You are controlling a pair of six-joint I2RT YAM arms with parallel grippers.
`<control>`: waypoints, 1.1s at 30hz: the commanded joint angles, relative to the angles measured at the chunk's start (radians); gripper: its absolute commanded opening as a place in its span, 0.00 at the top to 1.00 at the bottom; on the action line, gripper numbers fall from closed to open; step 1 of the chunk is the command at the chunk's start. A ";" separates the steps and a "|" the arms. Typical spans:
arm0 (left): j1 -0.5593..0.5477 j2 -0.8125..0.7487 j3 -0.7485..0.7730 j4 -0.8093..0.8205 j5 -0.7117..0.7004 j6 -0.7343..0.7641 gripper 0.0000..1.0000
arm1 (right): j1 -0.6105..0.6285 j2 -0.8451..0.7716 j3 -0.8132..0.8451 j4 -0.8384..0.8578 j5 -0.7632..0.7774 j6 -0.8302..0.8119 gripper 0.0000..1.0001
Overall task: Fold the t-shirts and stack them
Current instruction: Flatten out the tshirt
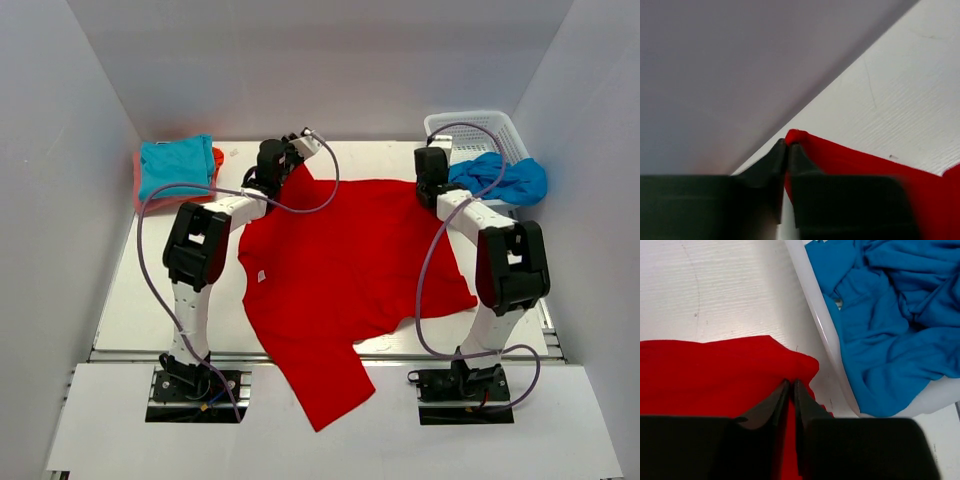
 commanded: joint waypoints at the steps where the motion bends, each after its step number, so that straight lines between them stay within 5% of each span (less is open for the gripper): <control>1: 0.024 0.014 0.048 0.071 0.050 -0.094 0.30 | 0.003 0.026 0.088 -0.094 0.070 0.010 0.83; 3: 0.034 0.014 0.094 0.030 0.010 -0.136 0.00 | 0.006 0.037 0.151 -0.154 0.020 0.001 0.55; 6: 0.034 0.014 0.154 -0.069 -0.058 -0.145 0.00 | 0.015 0.006 0.160 -0.168 -0.052 0.001 0.35; 9: 0.034 -0.031 0.199 -0.193 -0.135 -0.189 0.00 | 0.020 -0.054 0.124 -0.142 -0.132 0.002 0.31; 13: 0.034 -0.135 0.202 -0.380 -0.250 -0.403 0.00 | 0.032 -0.156 0.050 -0.096 -0.322 -0.005 0.10; 19: 0.034 -0.297 0.006 -0.742 -0.129 -0.759 0.00 | 0.046 -0.252 -0.100 -0.142 -0.419 0.081 0.10; 26: 0.025 -0.453 -0.365 -0.678 0.082 -0.861 0.00 | 0.041 -0.296 -0.239 -0.274 -0.378 0.171 0.10; 33: 0.025 -0.387 -0.446 -0.587 0.225 -0.884 0.00 | 0.036 -0.234 -0.341 -0.267 -0.408 0.168 0.10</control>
